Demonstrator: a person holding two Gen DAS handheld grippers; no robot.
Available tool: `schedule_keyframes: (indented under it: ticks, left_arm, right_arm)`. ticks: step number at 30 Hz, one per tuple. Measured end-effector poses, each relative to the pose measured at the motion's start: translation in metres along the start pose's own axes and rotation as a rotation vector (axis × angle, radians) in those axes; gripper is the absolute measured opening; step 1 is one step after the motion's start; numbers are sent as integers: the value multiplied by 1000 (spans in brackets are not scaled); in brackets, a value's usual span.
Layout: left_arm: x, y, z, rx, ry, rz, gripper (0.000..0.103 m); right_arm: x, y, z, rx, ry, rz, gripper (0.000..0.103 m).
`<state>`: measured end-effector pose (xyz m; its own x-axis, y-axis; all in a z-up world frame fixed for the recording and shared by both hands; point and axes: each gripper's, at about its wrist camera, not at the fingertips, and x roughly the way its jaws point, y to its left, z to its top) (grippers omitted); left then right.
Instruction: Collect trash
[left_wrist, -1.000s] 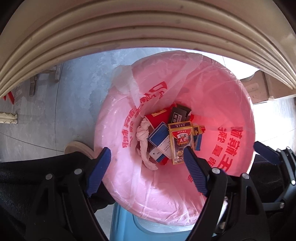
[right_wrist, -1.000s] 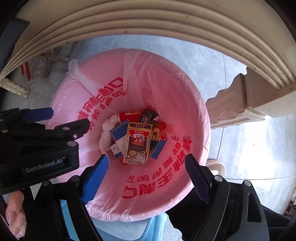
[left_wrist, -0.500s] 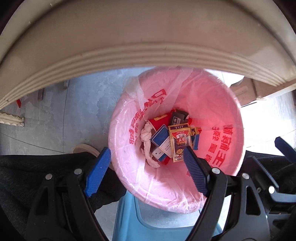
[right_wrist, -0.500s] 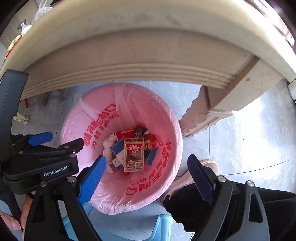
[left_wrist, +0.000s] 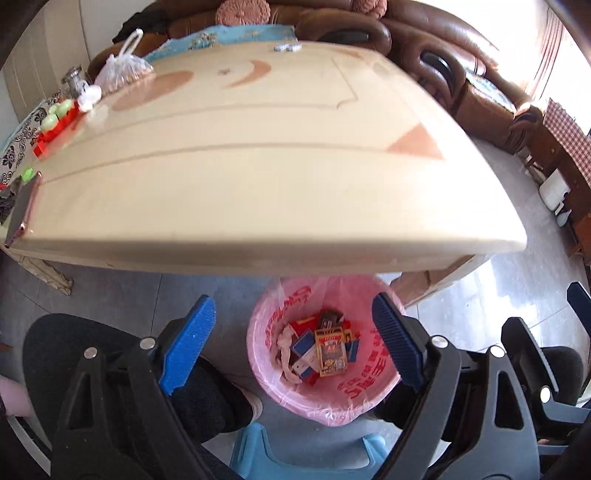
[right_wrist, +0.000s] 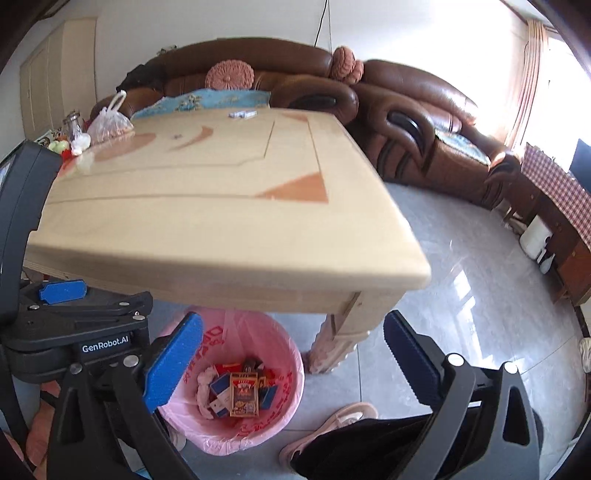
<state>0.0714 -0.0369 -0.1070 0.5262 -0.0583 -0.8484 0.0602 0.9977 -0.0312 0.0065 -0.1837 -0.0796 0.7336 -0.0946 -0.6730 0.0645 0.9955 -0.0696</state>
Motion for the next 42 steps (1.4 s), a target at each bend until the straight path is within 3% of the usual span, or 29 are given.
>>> schedule_keyframes:
  ticks: [7, 15, 18, 24, 42]
  left_arm:
    - [-102, -6, 27, 3, -253, 45, 93]
    - [-188, -14, 34, 13, -456, 108, 97]
    - [-204, -13, 32, 10, -479, 116, 97]
    - [-220, -13, 23, 15, -495, 102, 97]
    - [-229, -9, 12, 19, -485, 93, 97]
  right_arm:
    - [-76, -15, 44, 43, -159, 10, 96]
    - [-149, -22, 72, 49, -306, -35, 96]
    - [-170, -20, 73, 35, -329, -70, 96]
    - [-204, -20, 73, 61, -373, -43, 96]
    - [-211, -21, 65, 87, -365, -56, 96]
